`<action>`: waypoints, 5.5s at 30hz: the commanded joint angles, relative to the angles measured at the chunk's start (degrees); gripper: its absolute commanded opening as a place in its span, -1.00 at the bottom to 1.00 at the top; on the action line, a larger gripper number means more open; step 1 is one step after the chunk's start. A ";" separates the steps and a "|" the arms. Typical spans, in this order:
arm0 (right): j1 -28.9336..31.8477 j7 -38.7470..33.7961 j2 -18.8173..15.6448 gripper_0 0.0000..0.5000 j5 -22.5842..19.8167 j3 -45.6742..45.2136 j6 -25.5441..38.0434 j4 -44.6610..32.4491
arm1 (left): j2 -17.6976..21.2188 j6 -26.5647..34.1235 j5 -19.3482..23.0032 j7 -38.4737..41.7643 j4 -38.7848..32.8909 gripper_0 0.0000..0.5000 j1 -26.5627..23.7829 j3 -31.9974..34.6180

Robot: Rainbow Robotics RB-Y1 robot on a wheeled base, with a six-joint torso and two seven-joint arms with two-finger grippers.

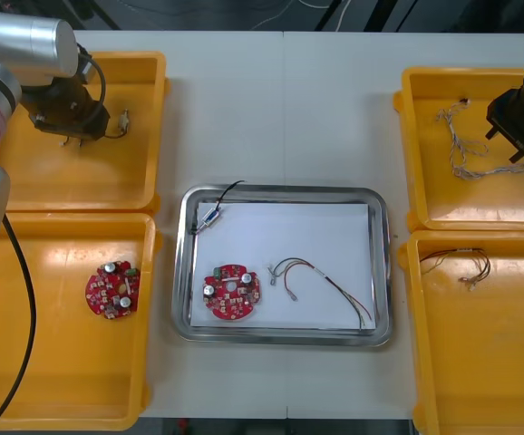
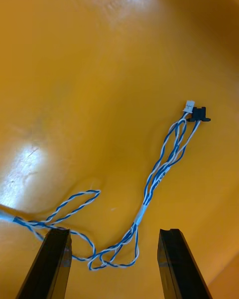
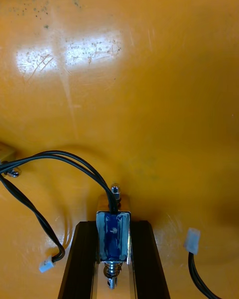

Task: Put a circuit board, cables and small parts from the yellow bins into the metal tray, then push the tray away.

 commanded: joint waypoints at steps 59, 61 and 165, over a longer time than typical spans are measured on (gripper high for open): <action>4.45 -10.15 -0.25 0.39 -5.79 -3.05 -12.20 6.08 | 7.05 36.06 -0.50 -2.78 -41.66 -1.00 10.53 6.35; 4.80 -10.15 -0.34 0.38 -6.41 -2.96 -12.72 6.08 | 7.05 37.55 -0.32 -1.91 -43.77 -1.00 11.14 6.35; 16.58 58.14 -4.30 -1.00 -43.67 33.77 21.64 -70.57 | -3.06 45.33 9.96 30.88 -84.29 -1.00 23.45 3.10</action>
